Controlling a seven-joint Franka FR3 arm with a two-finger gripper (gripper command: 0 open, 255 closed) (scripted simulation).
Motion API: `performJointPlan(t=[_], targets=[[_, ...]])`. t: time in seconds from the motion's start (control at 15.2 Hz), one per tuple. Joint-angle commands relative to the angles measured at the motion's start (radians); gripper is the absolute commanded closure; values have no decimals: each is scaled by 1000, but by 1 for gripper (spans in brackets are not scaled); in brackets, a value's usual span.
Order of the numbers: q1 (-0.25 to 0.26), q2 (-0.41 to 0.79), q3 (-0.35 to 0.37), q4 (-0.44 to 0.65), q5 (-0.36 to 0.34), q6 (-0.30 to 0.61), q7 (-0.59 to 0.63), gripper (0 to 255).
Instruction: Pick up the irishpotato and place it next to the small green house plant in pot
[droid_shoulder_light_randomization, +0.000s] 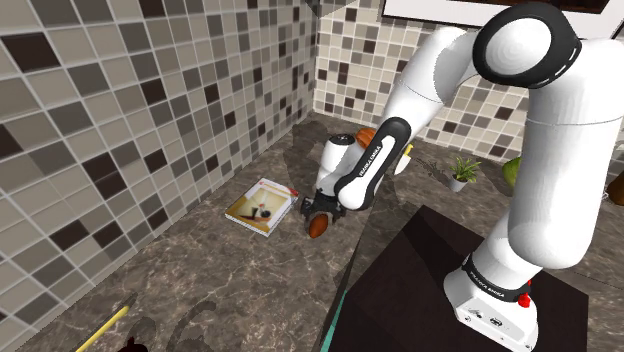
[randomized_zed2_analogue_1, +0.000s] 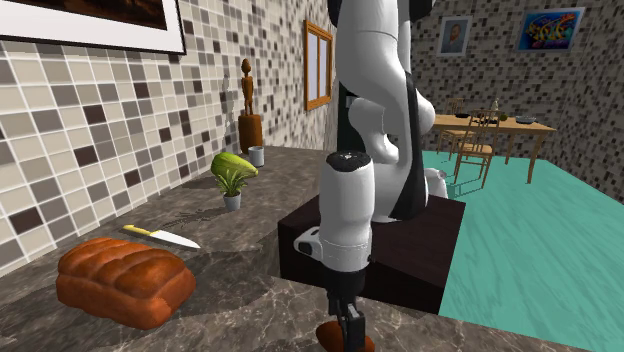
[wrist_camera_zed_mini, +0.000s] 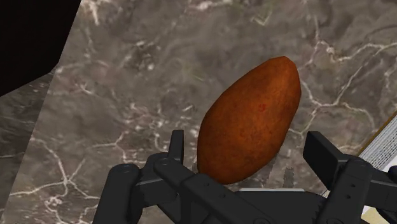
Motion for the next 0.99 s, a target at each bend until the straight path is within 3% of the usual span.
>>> performJointPlan(t=[0.0, 0.53, 0.59, 0.92], targets=[[16, 35, -16, 15, -11, 20, 11, 0], [20, 44, -20, 19, -13, 27, 13, 0], [20, 44, -20, 19, -13, 27, 13, 255], [20, 45, -20, 19, -14, 27, 13, 255]])
